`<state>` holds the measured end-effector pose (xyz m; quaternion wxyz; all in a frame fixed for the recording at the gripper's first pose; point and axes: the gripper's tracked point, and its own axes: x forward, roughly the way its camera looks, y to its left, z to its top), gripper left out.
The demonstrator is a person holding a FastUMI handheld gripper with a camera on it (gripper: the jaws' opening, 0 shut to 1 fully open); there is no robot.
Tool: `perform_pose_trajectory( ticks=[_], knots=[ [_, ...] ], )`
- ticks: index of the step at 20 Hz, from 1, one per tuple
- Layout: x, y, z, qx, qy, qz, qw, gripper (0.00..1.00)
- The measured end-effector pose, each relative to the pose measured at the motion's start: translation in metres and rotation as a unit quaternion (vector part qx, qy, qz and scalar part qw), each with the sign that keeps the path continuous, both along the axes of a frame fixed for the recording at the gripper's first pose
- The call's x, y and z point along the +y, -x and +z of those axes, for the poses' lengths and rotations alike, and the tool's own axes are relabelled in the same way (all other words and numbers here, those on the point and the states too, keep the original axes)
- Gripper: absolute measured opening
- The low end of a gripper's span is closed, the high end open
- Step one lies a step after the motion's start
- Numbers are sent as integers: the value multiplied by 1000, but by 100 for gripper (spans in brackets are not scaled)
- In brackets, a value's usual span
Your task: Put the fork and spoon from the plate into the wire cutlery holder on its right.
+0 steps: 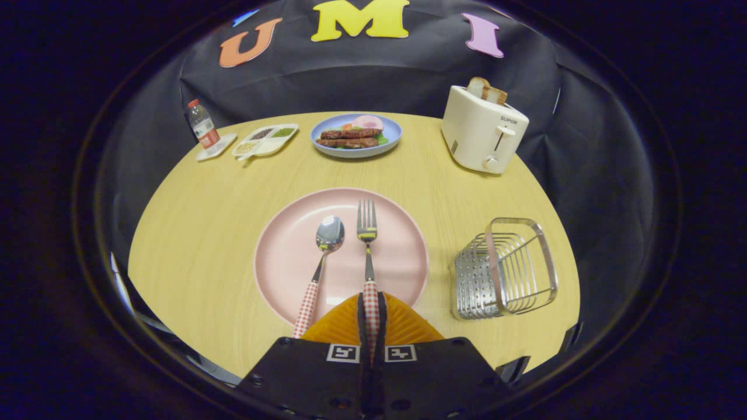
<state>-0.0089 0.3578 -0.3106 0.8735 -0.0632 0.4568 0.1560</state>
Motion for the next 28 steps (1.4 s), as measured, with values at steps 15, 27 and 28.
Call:
perform_pose_trajectory(
  ticks=[15, 27, 28],
  knots=[
    [-168, -5, 113, 104, 56, -10, 993, 1],
    [-141, -6, 68, 316, 33, -53, 947, 1],
    [-142, -8, 64, 322, 41, -54, 944, 1]
  ],
)
